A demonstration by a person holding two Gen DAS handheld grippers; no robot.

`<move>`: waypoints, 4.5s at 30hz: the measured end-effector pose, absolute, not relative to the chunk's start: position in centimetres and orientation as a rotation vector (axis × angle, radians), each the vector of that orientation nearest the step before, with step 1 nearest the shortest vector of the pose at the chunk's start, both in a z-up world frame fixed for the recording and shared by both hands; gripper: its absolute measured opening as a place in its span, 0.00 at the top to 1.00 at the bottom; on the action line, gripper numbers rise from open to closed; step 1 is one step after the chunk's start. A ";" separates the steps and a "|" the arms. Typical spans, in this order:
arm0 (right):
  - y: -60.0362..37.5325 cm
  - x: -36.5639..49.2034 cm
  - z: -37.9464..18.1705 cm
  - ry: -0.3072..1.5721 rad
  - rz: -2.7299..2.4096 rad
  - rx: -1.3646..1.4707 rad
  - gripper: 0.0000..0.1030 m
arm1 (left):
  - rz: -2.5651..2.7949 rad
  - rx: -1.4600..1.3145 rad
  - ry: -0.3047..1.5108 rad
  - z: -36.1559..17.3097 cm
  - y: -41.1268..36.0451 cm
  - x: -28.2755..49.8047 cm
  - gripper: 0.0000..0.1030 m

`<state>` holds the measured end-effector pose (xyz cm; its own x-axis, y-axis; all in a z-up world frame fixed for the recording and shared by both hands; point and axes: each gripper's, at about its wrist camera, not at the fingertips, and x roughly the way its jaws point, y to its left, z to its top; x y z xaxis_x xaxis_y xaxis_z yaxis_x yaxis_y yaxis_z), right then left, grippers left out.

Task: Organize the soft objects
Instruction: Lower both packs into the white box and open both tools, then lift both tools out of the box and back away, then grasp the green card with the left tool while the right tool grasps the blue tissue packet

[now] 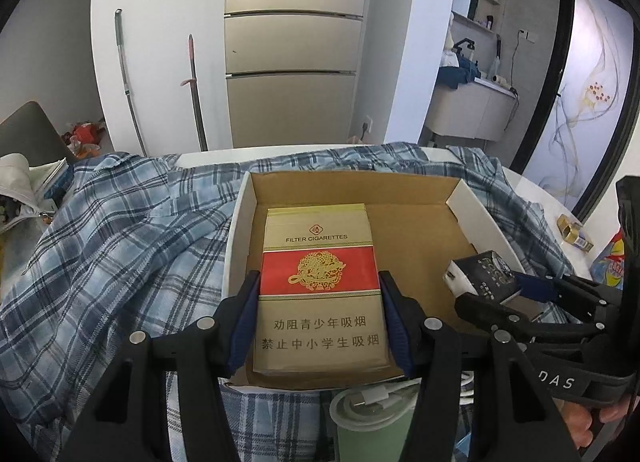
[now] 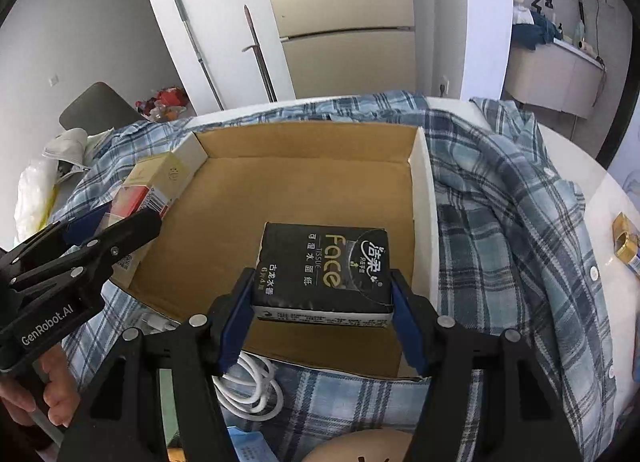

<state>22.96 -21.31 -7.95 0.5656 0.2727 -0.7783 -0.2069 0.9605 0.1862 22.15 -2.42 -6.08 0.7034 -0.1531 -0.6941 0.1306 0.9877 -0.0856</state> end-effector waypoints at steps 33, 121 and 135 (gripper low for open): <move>-23.8 12.3 3.4 0.530 0.257 0.036 0.25 | -0.188 -0.023 0.281 4.5 -0.8 5.8 0.00; -25.3 12.8 -5.6 0.751 0.252 0.095 0.70 | -0.245 0.155 1.012 -9.6 -7.5 15.2 0.24; -25.2 12.9 -5.6 0.753 0.251 0.097 0.70 | -0.290 0.149 0.892 -7.2 -5.6 11.1 0.27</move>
